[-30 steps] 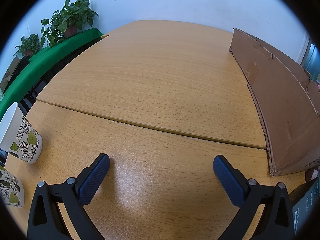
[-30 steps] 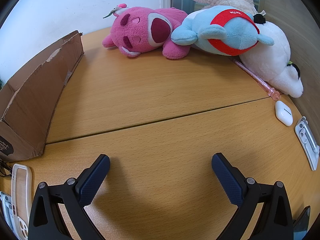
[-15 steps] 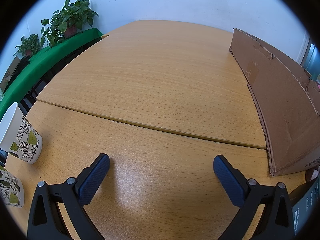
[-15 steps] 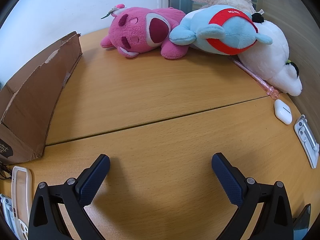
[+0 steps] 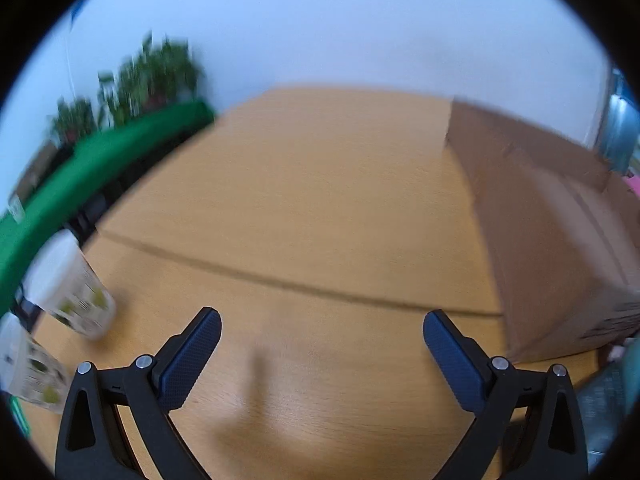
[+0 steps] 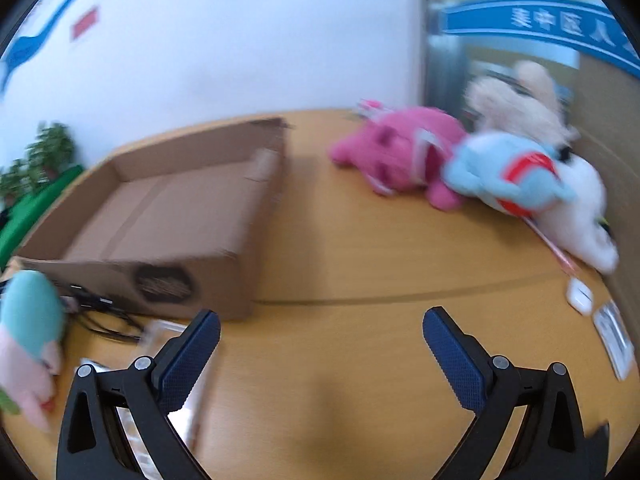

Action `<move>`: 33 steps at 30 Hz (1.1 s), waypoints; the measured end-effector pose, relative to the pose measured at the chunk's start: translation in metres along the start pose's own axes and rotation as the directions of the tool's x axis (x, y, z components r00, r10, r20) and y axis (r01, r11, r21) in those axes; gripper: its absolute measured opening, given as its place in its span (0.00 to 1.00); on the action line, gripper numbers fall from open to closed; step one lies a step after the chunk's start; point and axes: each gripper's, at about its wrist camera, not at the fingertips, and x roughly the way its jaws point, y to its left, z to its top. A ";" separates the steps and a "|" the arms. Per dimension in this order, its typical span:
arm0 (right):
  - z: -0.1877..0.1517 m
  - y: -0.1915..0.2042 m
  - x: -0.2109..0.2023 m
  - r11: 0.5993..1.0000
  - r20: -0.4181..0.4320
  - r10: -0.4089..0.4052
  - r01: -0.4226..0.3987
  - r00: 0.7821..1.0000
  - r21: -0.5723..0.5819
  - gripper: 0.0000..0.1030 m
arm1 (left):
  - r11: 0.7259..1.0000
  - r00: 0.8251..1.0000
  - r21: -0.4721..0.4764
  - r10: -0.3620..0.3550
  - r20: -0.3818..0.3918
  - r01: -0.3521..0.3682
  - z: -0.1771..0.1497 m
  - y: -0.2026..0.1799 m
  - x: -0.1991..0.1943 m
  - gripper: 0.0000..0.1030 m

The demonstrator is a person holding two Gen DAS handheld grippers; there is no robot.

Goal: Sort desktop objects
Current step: 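Move both grippers toward the teal-and-pink plush toy beside the cardboard box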

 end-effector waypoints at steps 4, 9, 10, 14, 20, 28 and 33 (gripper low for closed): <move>0.014 0.020 0.034 0.986 -0.060 0.164 -0.165 0.985 -0.028 1.00 | 0.990 0.990 -0.004 -0.141 0.013 0.141 0.012 -0.023 -0.034 0.99; 0.013 0.045 0.074 0.951 -0.125 0.303 -0.309 0.945 -0.031 1.00 | 0.973 0.974 0.034 -0.227 -0.014 0.228 0.016 -0.056 -0.036 0.99; 0.013 0.050 0.075 0.946 -0.126 0.314 -0.321 0.941 -0.038 1.00 | 0.972 0.972 0.039 -0.233 -0.016 0.234 0.017 -0.060 -0.035 0.99; 0.005 0.061 0.058 0.917 -0.115 0.385 -0.393 0.916 -0.062 1.00 | 0.955 0.956 0.059 -0.287 -0.058 0.291 0.019 -0.074 -0.022 0.99; -0.005 0.064 0.020 0.943 -0.054 0.321 -0.324 0.946 -0.077 1.00 | 0.948 0.949 0.064 -0.308 -0.068 0.313 0.020 -0.073 -0.019 0.99; -0.008 0.120 -0.058 0.944 -0.001 0.293 -0.289 0.956 -0.158 1.00 | 0.912 0.910 0.146 -0.399 0.111 0.382 0.013 -0.083 -0.116 0.99; -0.033 0.190 -0.078 0.848 -0.059 0.508 -0.511 0.859 -0.140 1.00 | 0.835 0.842 0.127 -0.540 0.000 0.536 0.006 -0.120 -0.113 0.99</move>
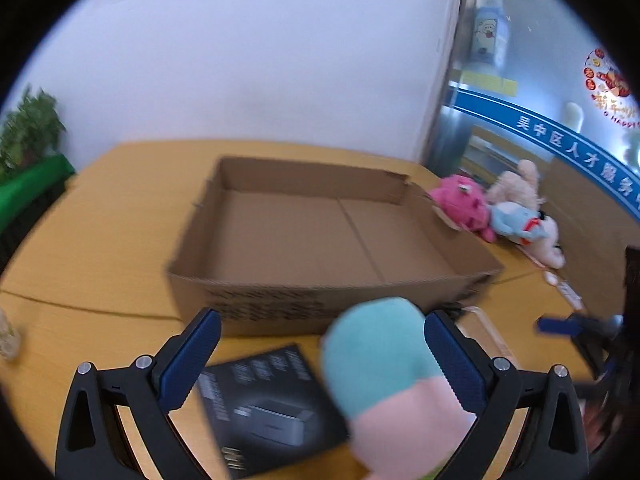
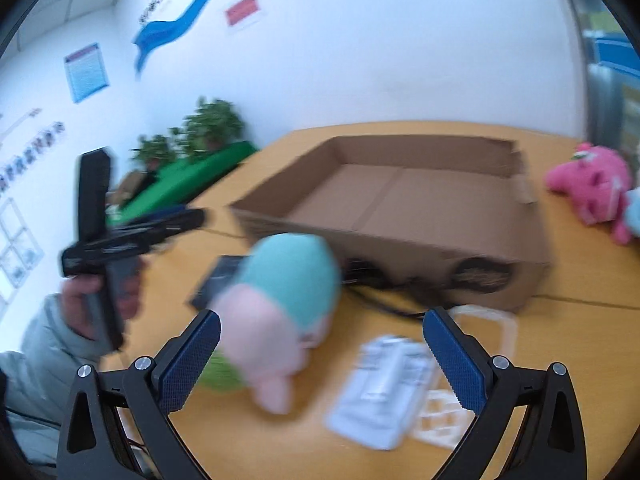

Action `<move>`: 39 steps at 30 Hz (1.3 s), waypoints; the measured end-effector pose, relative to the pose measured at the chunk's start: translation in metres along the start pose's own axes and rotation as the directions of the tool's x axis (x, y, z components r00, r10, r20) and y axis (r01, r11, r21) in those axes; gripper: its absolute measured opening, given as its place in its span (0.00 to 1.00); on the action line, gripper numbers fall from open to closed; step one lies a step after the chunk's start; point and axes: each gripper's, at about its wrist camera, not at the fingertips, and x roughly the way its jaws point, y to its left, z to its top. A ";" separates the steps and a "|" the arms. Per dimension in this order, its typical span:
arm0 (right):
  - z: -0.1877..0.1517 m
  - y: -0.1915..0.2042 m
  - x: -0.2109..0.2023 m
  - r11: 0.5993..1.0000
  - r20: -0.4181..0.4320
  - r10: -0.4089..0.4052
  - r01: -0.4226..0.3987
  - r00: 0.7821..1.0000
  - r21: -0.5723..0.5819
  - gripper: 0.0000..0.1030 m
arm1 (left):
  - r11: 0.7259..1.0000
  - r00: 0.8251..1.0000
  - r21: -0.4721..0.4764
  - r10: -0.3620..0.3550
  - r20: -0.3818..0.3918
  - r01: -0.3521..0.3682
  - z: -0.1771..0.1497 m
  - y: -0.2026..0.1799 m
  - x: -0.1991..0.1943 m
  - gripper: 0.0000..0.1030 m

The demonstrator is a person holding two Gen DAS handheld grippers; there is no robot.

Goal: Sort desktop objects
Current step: 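Move both grippers toward the teal-and-pink plush toy beside the cardboard box, then close both grippers on the teal-and-pink plush toy and lift it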

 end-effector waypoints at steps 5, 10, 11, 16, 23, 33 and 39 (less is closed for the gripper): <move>-0.020 0.048 0.044 0.994 -0.086 0.108 -0.108 0.990 -0.005 1.00 | 0.994 0.984 -0.037 -0.103 -0.147 0.099 -0.007 -0.010 0.051 0.99; -0.035 0.052 0.059 0.999 -0.129 0.049 -0.048 0.990 0.009 0.84 | 0.975 0.938 -0.117 -0.215 -0.272 0.190 -0.029 -0.014 0.073 0.97; -0.038 0.046 0.059 0.999 -0.142 0.048 -0.045 0.989 0.023 0.77 | 0.973 0.932 -0.124 -0.222 -0.287 0.194 -0.033 -0.017 0.073 0.97; -0.050 0.008 0.037 0.994 -0.161 0.044 -0.028 0.986 0.102 0.79 | 0.956 0.909 -0.165 -0.285 -0.305 0.244 -0.049 -0.033 0.060 0.97; -0.042 0.018 0.033 0.993 -0.162 0.098 -0.086 0.982 0.082 0.95 | 0.961 0.919 -0.217 -0.237 -0.313 0.174 -0.044 -0.029 0.067 0.97; -0.046 0.026 0.080 0.994 -0.230 0.092 -0.075 0.969 0.080 0.71 | 0.961 0.920 -0.219 -0.235 -0.313 0.171 -0.046 -0.026 0.069 0.77; -0.032 0.035 0.060 0.993 -0.171 0.113 -0.104 0.979 0.063 0.68 | 0.970 0.948 -0.165 -0.213 -0.236 0.177 -0.020 -0.035 0.041 0.72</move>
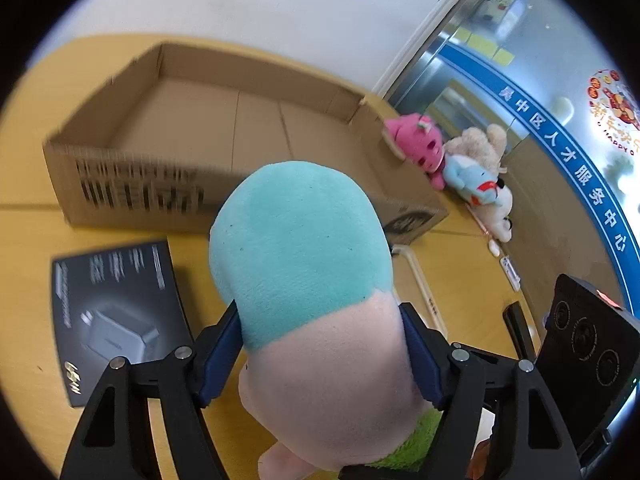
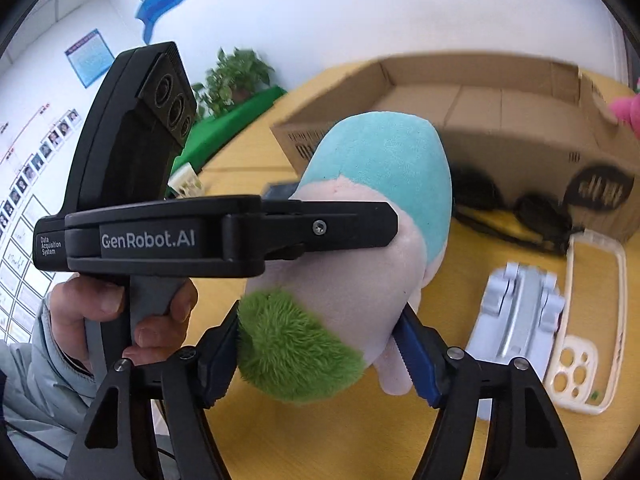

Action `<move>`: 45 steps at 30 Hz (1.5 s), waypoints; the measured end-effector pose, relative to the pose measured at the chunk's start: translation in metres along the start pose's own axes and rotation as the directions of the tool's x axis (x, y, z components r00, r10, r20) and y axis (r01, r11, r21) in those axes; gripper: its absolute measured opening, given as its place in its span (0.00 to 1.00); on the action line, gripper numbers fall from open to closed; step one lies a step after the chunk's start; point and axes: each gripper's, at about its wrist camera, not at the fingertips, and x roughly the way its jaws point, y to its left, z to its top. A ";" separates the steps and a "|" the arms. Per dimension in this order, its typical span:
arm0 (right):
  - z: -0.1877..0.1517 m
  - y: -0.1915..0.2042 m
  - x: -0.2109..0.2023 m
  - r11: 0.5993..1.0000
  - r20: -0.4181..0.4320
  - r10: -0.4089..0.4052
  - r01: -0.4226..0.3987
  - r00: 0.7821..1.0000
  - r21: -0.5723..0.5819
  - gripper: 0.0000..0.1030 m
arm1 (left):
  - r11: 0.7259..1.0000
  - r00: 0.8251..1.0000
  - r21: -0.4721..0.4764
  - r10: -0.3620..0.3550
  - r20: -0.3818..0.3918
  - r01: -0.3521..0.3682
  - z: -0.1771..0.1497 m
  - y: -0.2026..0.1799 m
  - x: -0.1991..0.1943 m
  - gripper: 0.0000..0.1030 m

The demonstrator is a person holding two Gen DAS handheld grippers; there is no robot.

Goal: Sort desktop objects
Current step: 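Close both grippers on the teal-and-pink plush toy and lift it, then carry the held plush toy with both grippers over the cardboard box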

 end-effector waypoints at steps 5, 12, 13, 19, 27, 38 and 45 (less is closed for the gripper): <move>0.040 0.021 -0.033 0.997 0.100 -0.005 0.013 0.995 -0.081 0.68 | 0.996 0.993 0.090 -0.006 0.114 -0.004 0.042 -0.022 -0.035 0.71; 0.122 0.041 -0.077 0.981 0.245 -0.004 0.052 0.970 -0.189 0.68 | 0.976 0.959 0.213 -0.014 0.284 -0.049 0.128 -0.057 -0.085 0.71; 0.137 0.043 -0.082 0.978 0.258 -0.001 0.054 0.966 -0.201 0.67 | 0.974 0.951 0.223 -0.021 0.310 -0.051 0.144 -0.061 -0.092 0.71; 0.226 0.052 -0.113 0.964 0.355 0.035 0.062 0.934 -0.258 0.67 | 0.958 0.918 0.280 -0.057 0.392 -0.060 0.219 -0.074 -0.122 0.71; 0.315 0.047 -0.101 0.959 0.361 0.075 0.032 0.930 -0.282 0.67 | 0.959 0.903 0.269 -0.033 0.429 -0.092 0.290 -0.051 -0.121 0.71; 0.366 -0.035 0.029 0.988 0.227 0.099 -0.068 0.969 -0.140 0.67 | 0.991 0.966 0.119 0.036 0.256 -0.068 0.328 0.067 0.003 0.71; 0.344 -0.094 0.135 0.995 0.068 0.099 -0.101 0.993 0.021 0.67 | 0.999 0.997 0.017 0.050 0.054 -0.051 0.310 0.137 0.092 0.71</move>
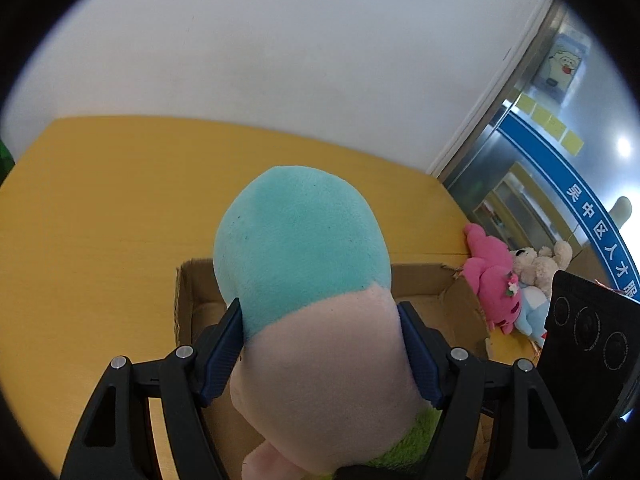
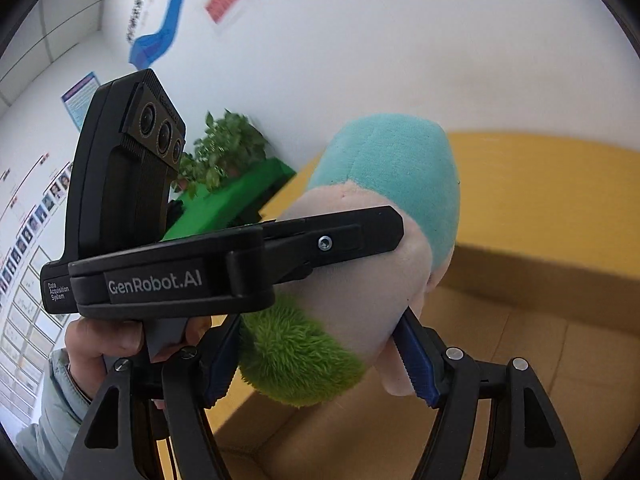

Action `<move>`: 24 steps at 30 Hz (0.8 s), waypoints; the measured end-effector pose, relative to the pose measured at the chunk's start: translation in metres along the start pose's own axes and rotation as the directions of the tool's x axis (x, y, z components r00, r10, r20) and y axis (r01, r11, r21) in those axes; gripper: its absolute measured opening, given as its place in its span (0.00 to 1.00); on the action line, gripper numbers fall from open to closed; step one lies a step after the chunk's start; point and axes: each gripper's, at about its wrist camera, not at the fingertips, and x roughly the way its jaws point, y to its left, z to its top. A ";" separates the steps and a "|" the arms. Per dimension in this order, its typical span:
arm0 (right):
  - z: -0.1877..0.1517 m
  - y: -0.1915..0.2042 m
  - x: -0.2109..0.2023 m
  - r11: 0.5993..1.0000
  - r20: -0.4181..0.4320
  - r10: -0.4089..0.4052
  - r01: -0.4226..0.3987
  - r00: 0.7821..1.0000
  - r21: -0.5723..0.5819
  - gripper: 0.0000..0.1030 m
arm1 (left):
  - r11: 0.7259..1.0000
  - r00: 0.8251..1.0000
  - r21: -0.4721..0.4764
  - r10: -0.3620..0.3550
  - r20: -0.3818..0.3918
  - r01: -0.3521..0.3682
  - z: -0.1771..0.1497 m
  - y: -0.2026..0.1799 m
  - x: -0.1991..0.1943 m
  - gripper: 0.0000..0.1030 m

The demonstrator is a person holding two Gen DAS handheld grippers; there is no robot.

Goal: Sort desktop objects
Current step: 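Carry the held plush toy with both grippers over the cardboard box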

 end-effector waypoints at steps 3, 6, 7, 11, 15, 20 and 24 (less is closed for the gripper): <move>-0.014 -0.020 0.028 0.998 -0.048 0.008 -0.005 0.999 0.057 0.67 | 1.000 0.998 -0.021 0.002 -0.067 -0.003 -0.012 0.016 0.025 0.71; -0.030 -0.029 0.048 0.996 -0.104 0.009 0.000 0.995 0.091 0.67 | 1.000 0.993 -0.004 0.020 -0.120 -0.021 -0.018 0.016 0.038 0.70; -0.033 -0.030 0.053 0.995 -0.119 0.012 -0.001 0.993 0.096 0.67 | 1.000 0.991 -0.004 0.030 -0.132 -0.031 -0.020 0.017 0.040 0.70; -0.044 -0.037 0.071 0.991 -0.157 0.041 -0.019 0.987 0.136 0.67 | 0.993 0.978 -0.094 0.053 -0.202 -0.074 -0.027 0.043 0.052 0.71; -0.052 -0.042 0.079 0.986 -0.167 0.067 -0.040 0.984 0.160 0.69 | 0.993 0.977 -0.057 0.091 -0.194 -0.104 -0.028 0.042 0.050 0.71; -0.051 -0.039 0.076 0.989 -0.163 0.056 -0.032 0.985 0.145 0.81 | 0.987 0.977 -0.115 0.092 -0.193 -0.116 -0.022 0.046 0.041 0.73; -0.048 -0.027 0.044 0.996 -0.121 0.027 -0.017 0.992 0.085 0.88 | 0.989 0.989 -0.060 0.129 -0.078 -0.133 -0.016 0.028 0.007 0.73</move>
